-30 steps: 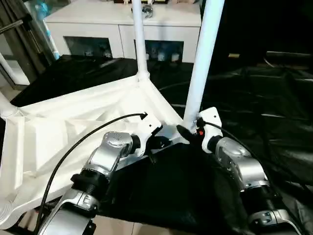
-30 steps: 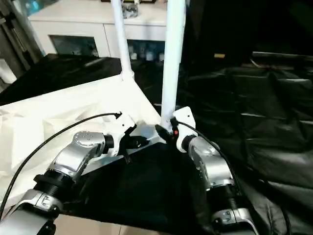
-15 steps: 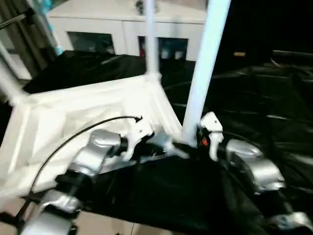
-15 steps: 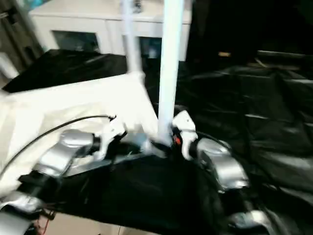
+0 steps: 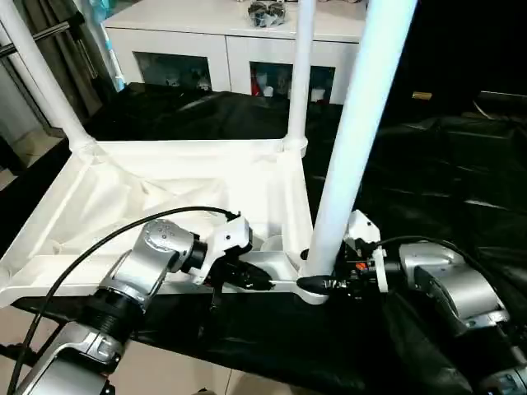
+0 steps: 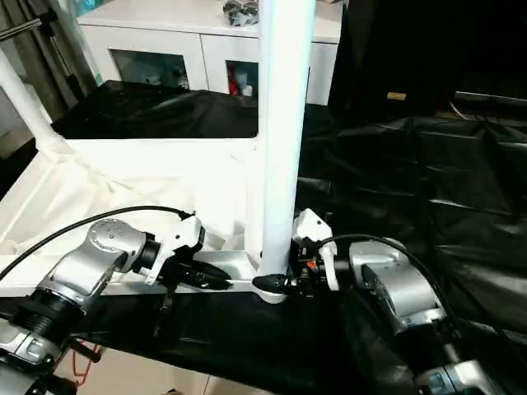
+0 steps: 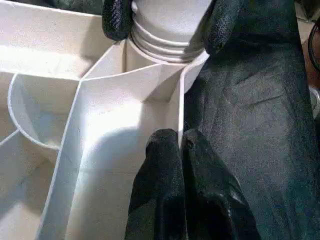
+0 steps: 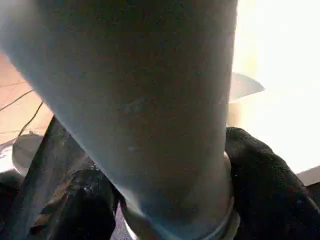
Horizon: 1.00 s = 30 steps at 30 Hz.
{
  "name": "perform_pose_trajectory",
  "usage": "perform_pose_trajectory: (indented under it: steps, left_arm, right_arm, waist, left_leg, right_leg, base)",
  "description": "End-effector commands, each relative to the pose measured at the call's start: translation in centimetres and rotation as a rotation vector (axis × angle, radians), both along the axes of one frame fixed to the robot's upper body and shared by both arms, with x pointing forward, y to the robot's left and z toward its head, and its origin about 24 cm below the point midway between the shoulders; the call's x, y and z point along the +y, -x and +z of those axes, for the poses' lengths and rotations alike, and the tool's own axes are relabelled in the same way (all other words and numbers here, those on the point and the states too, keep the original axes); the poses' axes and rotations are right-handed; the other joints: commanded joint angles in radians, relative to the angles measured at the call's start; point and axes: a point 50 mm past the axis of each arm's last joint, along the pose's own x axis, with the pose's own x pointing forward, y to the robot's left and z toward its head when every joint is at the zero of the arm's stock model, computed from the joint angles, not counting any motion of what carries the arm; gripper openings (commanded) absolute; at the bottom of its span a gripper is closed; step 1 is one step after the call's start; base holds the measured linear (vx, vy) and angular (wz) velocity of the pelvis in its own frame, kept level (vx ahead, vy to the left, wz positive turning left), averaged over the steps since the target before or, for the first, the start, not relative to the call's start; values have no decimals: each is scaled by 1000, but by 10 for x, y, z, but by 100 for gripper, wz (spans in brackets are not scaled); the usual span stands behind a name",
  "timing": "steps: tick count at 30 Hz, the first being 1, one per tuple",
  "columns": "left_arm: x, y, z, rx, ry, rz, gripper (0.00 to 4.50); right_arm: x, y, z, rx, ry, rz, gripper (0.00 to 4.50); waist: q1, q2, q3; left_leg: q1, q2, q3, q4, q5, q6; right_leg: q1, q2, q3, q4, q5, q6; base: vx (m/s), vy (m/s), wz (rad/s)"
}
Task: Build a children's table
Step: Rotate leg to tighten
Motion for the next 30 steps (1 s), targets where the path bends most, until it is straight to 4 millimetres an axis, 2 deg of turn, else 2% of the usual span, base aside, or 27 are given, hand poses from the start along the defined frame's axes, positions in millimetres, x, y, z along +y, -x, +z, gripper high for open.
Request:
perform_pose_trajectory:
  steps: [1, 3, 4, 5, 6, 7, 8, 9, 10, 11, 12, 13, 17, 18, 19, 20, 21, 23, 25, 27, 28, 29, 30]
  left_arm:
    - [-12, -6, 1, -48, 21, 78, 0]
    - [-14, -10, 0, -72, 13, 142, 0]
    - [-14, -11, 0, -73, 13, 146, 0]
    - [-18, -18, 0, -100, 20, 251, 0]
    - [-22, -21, 1, -106, 32, 316, 0]
    - [-25, -24, 1, -105, 41, 365, 0]
    - [-28, -25, 1, -109, 43, 396, 0]
    - [-32, -25, 0, -114, 43, 418, 0]
    - [-34, -25, 0, -118, 42, 430, 0]
    - [-38, -25, -1, -112, 47, 434, 0]
    - [-38, -25, -1, -112, 47, 434, 0]
    - [-44, -22, -2, -104, 53, 425, 0]
    - [-52, -17, -4, -100, 55, 380, 0]
    - [-53, -16, -4, -99, 56, 373, 0]
    - [-53, -15, -4, -97, 53, 354, 0]
    - [-52, -13, -4, -99, 48, 329, 0]
    - [-51, -13, -4, -99, 41, 314, 0]
    - [-48, -11, -2, -102, 43, 280, 0]
    - [-43, -10, 1, -104, 48, 218, 0]
    - [-37, -7, 2, -99, 40, 162, 0]
    - [-36, -7, 2, -98, 39, 157, 0]
    - [-34, -6, 2, -95, 36, 140, 0]
    - [-30, -5, 2, -82, 28, 112, 0]
  right_arm:
    - [23, 14, -3, 44, -78, 82, 264]
    - [26, 12, -7, 32, -96, 18, 264]
    - [27, 11, -7, 30, -95, 13, 264]
    - [31, 0, -15, -17, -81, -148, 264]
    - [34, -7, -20, -44, -66, -251, 263]
    - [37, -13, -25, -30, -53, -350, 263]
    - [39, -16, -30, -16, -36, -417, 262]
    - [41, -19, -33, -21, -20, -473, 262]
    - [43, -20, -34, -25, -12, -504, 262]
    - [45, -22, -36, -11, -8, -547, 262]
    - [45, -22, -36, -11, -8, -547, 262]
    - [52, -24, -36, 5, -13, -607, 262]
    - [63, -23, -37, -3, -7, -575, 262]
    - [63, -24, -36, -5, -19, -580, 297]
    - [62, -24, -35, 14, -46, -578, 318]
    - [60, -23, -32, 15, -63, -556, 332]
    - [59, -23, -30, 8, -69, -536, 334]
    - [56, -21, -25, -33, -60, -484, 350]
    - [50, -17, -18, -80, -55, -388, 364]
    - [45, -11, -13, -87, -61, -272, 364]
    - [44, -10, -13, -88, -60, -259, 364]
    - [42, -7, -12, -88, -56, -218, 364]
    - [36, -2, -11, -88, -41, -146, 364]
  waist:
    - [-3, -18, -55]
    - [2, -16, -53]
    - [1, -16, -48]
    - [-2, 1, -45]
    - [-7, 0, -42]
    - [-18, -4, -39]
    - [-27, -7, -42]
    - [-31, -9, -42]
    - [-37, -7, -42]
    - [-42, -14, -44]
    - [-43, -11, -45]
    - [-46, -15, -45]
    - [-48, -15, -47]
    - [-47, -13, -47]
    - [-46, 8, -47]
    - [-51, -5, -47]
    - [-49, -2, -48]
    - [-50, -5, -50]
    - [-45, -9, -53]
    - [-44, -5, -57]
    - [-42, -7, -59]
    - [-40, -5, -59]
    - [-38, 4, -60]
  left_leg:
    - [1, 18, 5, -65, -160, 48]
    - [2, 19, 4, -67, -172, 42]
    - [4, 18, 4, -71, -201, 32]
    - [7, 17, 3, -73, -238, 12]
    - [6, 17, 2, -76, -259, 1]
    - [5, 11, -1, -80, -293, -24]
    - [7, 8, -8, -82, -308, -37]
    - [7, 8, -10, -82, -307, -33]
    - [4, 9, -9, -84, -304, -26]
    - [3, 8, -8, -82, -295, -18]
    - [4, 8, -8, -82, -293, -14]
    - [0, 10, -7, -82, -282, -7]
    - [0, 10, -5, -81, -268, -2]
    - [0, 10, -4, -81, -266, 0]
    - [1, 11, -7, -82, -269, -3]
    - [1, 11, -5, -82, -279, -2]
    - [1, 10, -5, -82, -281, -2]
    - [1, 11, -4, -81, -275, 5]
    - [-2, 11, -3, -77, -225, 18]
    - [-3, 11, -1, -72, -184, 34]
    - [-4, 11, 0, -69, -160, 45]
    - [-3, 11, 1, -67, -145, 54]
    - [-1, 11, 1, -66, -146, 57]
  right_leg:
    - [53, -46, 34, -70, -124, -245]
    - [49, -48, 35, -74, -166, -236]
    - [46, -49, 35, -81, -220, -222]
    - [41, -51, 36, -86, -279, -210]
    - [41, -51, 34, -91, -313, -199]
    - [40, -50, 30, -95, -395, -173]
    - [42, -51, 27, -101, -455, -145]
    - [44, -50, 27, -103, -465, -133]
    - [41, -48, 29, -104, -454, -128]
    - [41, -48, 31, -102, -437, -128]
    - [39, -48, 31, -104, -428, -131]
    - [40, -47, 33, -102, -397, -137]
    - [41, -44, 33, -97, -330, -155]
    - [42, -45, 34, -97, -317, -161]
    - [43, -47, 34, -93, -302, -170]
    - [43, -43, 33, -96, -288, -174]
    - [45, -43, 33, -95, -286, -176]
    - [47, -44, 33, -94, -274, -179]
    - [52, -44, 34, -87, -214, -190]
    - [54, -43, 35, -80, -131, -209]
    - [57, -41, 34, -75, -76, -225]
    - [59, -42, 33, -72, -38, -240]
    - [58, -43, 33, -70, -28, -249]
  base:
    - [0, 0, 0]
    - [0, 0, 0]
    - [0, 0, 0]
    - [0, 0, 0]
    - [0, 0, 0]
    - [0, 0, 0]
    - [0, 0, 0]
    - [0, 0, 0]
    - [0, 0, 0]
    - [0, 0, 0]
    - [0, 0, 0]
    - [0, 0, 0]
    - [0, 0, 0]
    - [0, 0, 0]
    - [0, 0, 0]
    - [0, 0, 0]
    - [0, 0, 0]
    - [0, 0, 0]
    - [0, 0, 0]
    - [0, 0, 0]
    - [0, 0, 0]
    - [0, 0, 0]
    - [0, 0, 0]
